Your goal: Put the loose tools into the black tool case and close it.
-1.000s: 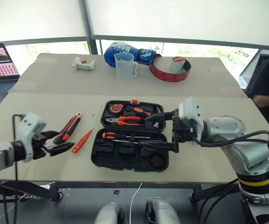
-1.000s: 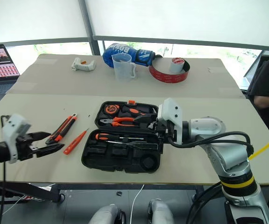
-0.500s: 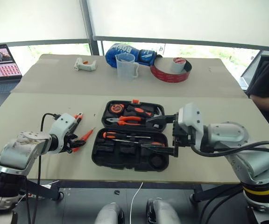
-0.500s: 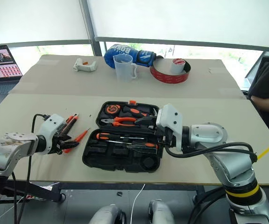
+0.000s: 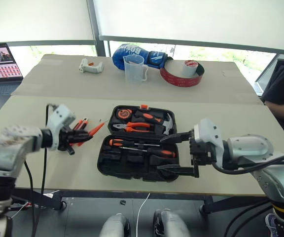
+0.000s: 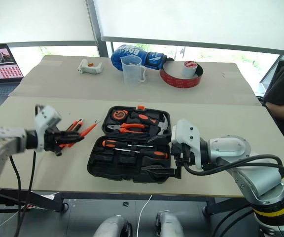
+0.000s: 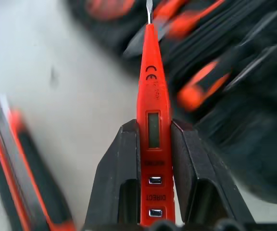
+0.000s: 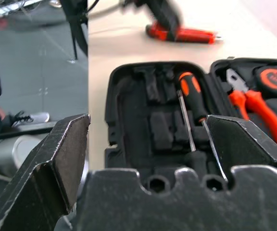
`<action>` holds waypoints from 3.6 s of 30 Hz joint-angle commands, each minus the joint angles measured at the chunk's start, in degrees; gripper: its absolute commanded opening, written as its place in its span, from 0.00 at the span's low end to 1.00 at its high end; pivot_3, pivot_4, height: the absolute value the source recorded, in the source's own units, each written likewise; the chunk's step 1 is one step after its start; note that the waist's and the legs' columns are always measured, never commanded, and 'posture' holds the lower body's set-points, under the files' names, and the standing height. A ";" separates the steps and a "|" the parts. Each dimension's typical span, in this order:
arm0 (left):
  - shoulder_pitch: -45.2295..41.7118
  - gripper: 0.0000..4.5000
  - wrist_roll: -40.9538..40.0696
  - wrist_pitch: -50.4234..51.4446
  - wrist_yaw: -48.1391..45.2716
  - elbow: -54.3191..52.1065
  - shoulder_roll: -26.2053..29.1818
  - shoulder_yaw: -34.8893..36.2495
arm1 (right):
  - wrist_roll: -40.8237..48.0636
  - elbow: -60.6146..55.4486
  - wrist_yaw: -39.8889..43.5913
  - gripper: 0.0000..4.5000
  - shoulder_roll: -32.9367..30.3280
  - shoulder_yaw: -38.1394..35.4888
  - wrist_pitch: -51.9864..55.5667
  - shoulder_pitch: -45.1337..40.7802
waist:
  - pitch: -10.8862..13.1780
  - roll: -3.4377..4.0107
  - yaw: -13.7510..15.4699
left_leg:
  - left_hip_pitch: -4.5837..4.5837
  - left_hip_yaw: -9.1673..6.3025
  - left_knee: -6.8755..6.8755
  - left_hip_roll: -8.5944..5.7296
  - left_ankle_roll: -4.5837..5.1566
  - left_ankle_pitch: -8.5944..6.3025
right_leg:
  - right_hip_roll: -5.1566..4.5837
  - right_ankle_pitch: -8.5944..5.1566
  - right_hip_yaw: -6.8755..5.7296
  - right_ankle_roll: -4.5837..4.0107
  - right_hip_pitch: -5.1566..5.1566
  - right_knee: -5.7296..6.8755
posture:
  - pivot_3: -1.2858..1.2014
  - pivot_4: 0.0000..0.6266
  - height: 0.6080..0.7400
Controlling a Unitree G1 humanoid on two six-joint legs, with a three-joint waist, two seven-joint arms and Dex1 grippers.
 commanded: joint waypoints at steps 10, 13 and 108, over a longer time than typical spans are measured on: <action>-16.28 0.10 14.19 -18.62 -19.47 12.93 -8.67 -21.81 | 0.09 -4.49 -3.57 1.00 -0.23 -3.09 -1.27 3.30 | 0.03 0.00 0.04 | -0.09 0.04 0.04 0.05 0.13 0.00 | 0.85 -0.12 0.02 0.49 0.13 -0.32 | 0.52 0.24 0.80; -18.17 0.10 17.75 -21.21 -20.00 16.66 -10.71 -24.03 | 0.26 -6.02 -5.19 1.00 -0.26 -3.98 -1.04 5.02 | 0.03 0.00 -0.17 | -0.10 0.04 0.04 0.06 0.17 -0.02 | 0.87 -0.12 0.04 0.50 0.14 -0.36 | 0.52 0.24 0.80; 0.49 0.02 0.87 2.36 -3.32 -0.38 -12.98 -3.49 | -2.18 1.81 -1.98 1.00 1.28 0.84 -4.89 0.00 | 0.02 -0.01 -0.55 | 0.19 -0.05 0.24 0.08 0.37 -0.12 | 0.32 -0.01 0.11 0.76 0.49 -0.38 | 0.52 0.24 0.80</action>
